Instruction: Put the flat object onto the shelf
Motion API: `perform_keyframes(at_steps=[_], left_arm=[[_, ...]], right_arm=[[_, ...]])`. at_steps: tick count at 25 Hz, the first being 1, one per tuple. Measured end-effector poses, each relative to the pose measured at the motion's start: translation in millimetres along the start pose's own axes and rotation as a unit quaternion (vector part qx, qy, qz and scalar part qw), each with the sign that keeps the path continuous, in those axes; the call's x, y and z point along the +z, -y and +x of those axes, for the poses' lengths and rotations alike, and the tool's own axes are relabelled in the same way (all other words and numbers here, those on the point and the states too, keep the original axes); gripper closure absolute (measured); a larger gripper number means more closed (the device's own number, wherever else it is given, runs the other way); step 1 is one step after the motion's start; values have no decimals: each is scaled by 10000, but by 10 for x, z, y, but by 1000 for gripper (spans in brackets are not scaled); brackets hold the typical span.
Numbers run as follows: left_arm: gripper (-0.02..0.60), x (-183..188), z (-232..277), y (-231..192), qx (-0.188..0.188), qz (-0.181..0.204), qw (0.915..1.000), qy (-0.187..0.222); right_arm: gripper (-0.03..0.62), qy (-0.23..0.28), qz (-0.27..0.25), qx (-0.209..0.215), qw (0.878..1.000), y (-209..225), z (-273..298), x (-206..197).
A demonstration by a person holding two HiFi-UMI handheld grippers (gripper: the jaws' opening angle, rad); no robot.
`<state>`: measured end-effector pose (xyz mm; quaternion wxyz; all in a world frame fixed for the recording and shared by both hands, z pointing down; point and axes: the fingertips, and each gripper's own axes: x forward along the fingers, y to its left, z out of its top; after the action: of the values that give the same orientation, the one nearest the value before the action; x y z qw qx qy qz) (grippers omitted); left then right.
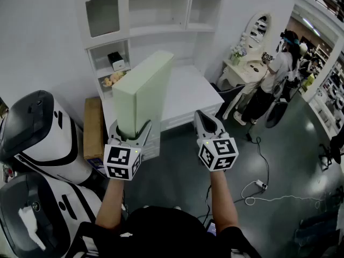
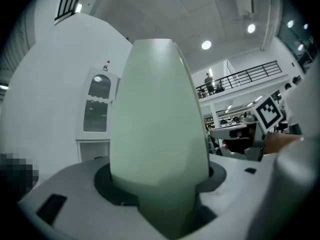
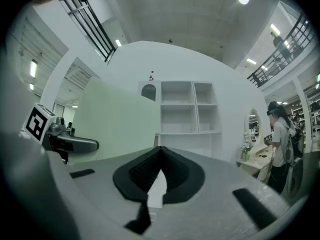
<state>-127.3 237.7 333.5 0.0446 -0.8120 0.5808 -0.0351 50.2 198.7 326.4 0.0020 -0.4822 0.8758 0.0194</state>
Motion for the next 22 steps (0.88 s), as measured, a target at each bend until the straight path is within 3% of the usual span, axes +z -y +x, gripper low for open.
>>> perform_keyframes(at_steps=[5, 9, 22], left_arm=[[308, -20, -42, 28, 77, 166, 9998, -16], [308, -17, -55, 50, 19, 0, 10000, 17], [307, -74, 44, 351, 328, -60, 9994, -45]], right_arm=[[597, 94, -139, -3, 9999, -50, -37, 2], [595, 121, -270, -47, 9996, -54, -65, -3], [595, -6, -391, 179, 9991, 214, -240, -156]])
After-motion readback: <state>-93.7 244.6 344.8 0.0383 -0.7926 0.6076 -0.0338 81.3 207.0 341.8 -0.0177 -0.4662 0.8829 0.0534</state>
